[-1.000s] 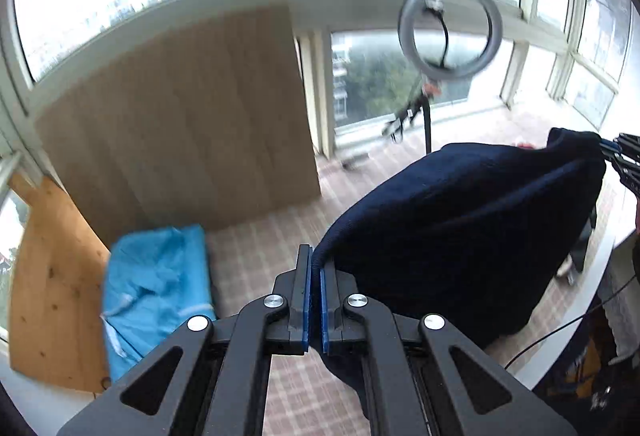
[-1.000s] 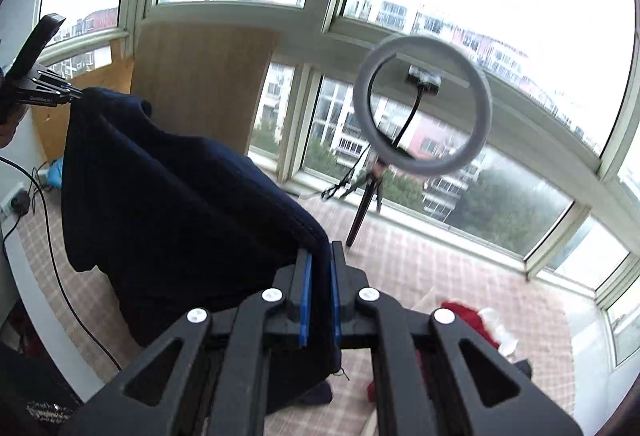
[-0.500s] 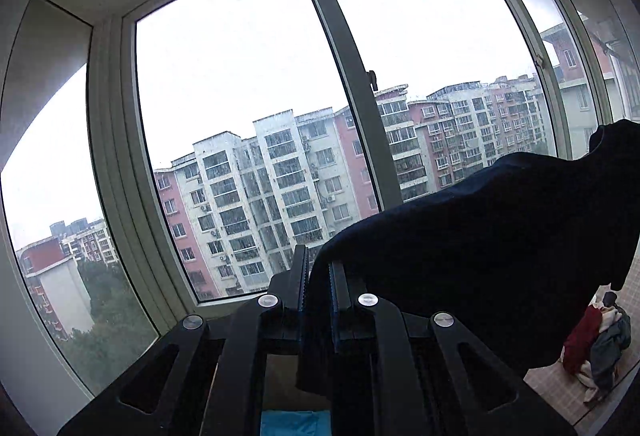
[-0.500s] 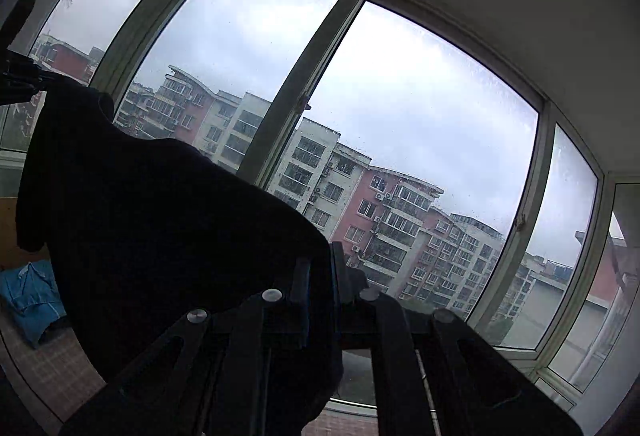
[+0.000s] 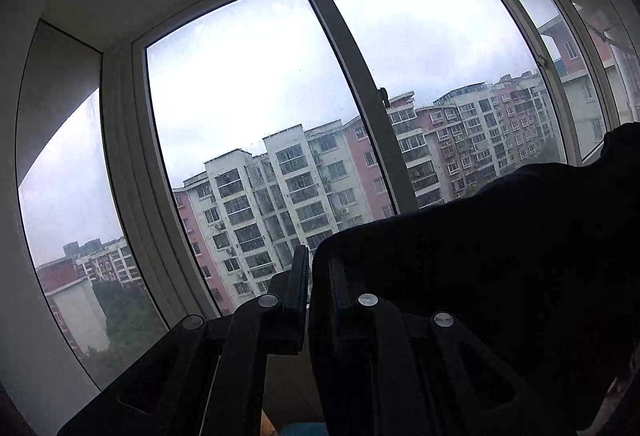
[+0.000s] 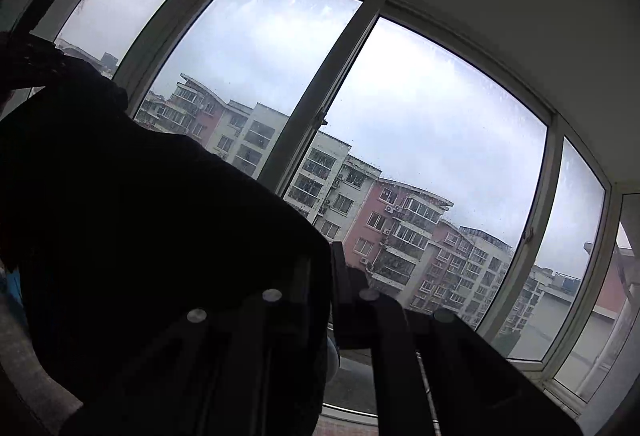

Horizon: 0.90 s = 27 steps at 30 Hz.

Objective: Fold clothes
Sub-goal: 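Grasp the navy garment hem with both grippers and lift it up, then lay the navy garment flat on the plaid cloth and open both grippers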

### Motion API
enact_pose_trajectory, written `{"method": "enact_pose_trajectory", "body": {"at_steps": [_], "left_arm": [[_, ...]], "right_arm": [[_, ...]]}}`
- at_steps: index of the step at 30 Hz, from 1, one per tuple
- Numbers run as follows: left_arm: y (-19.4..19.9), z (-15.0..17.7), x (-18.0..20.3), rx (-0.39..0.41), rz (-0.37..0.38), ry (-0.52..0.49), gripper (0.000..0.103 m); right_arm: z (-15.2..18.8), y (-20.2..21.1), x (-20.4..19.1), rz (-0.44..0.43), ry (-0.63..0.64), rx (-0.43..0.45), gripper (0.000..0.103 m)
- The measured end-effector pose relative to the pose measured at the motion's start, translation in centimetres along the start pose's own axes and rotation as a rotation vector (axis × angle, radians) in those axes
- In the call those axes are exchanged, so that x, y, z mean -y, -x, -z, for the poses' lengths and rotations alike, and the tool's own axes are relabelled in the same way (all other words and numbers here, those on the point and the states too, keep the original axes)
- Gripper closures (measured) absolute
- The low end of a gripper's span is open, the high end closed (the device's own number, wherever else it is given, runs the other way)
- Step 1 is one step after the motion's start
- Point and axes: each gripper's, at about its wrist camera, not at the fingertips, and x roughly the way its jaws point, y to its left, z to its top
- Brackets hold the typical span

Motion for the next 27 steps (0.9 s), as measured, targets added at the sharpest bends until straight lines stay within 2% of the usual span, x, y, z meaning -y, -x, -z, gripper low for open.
{"method": "enact_pose_trajectory", "body": {"at_steps": [4,9,13,16,17,18,19,21,22,23,24,26,27], "left_arm": [[-8.9,4.8,2.6,-0.164,0.021,-0.033,0.093],[-21.3,13.6,7.9,-0.392,0.071,-0.064,0.096],[-29.0,21.5,12.7,-0.542,0.140,-0.072,0.097],[-34.2,28.8,16.6,-0.709,0.217,-0.057,0.092],[-35.5,31.7,18.2,-0.789,0.245,-0.075,0.092],[-36.1,34.7,19.8,-0.858,0.260,-0.095,0.092],[-36.6,37.5,21.2,-0.918,0.279,-0.116,0.092],[-36.6,40.9,22.6,-0.979,0.311,-0.145,0.092],[-35.9,41.7,22.4,-0.988,0.319,-0.135,0.092],[-34.8,41.9,21.5,-0.982,0.337,-0.116,0.091],[-33.7,42.2,20.6,-0.977,0.354,-0.096,0.090],[-31.4,42.5,18.8,-0.963,0.387,-0.064,0.075],[-29.8,42.4,18.0,-0.951,0.399,-0.066,0.072]], "right_arm": [[5.4,-8.5,-1.9,-0.060,-0.026,-0.149,0.095],[14.8,-19.9,-5.3,-0.100,-0.060,-0.362,0.095],[23.2,-26.7,-7.9,-0.098,-0.080,-0.519,0.095],[29.8,-31.0,-10.2,-0.109,-0.082,-0.652,0.095],[32.2,-32.0,-11.5,-0.134,-0.063,-0.721,0.090],[34.5,-32.7,-12.9,-0.154,-0.038,-0.785,0.080],[36.4,-32.5,-14.4,-0.157,-0.004,-0.831,0.079],[38.5,-31.3,-15.9,-0.191,0.022,-0.862,0.078],[39.2,-30.5,-16.0,-0.213,0.019,-0.871,0.075],[39.4,-29.1,-15.5,-0.224,-0.007,-0.876,0.060],[39.6,-27.8,-15.0,-0.236,-0.032,-0.881,0.051],[40.5,-24.7,-13.8,-0.258,-0.090,-0.891,0.045],[41.1,-22.9,-13.2,-0.275,-0.125,-0.896,0.045]]}}
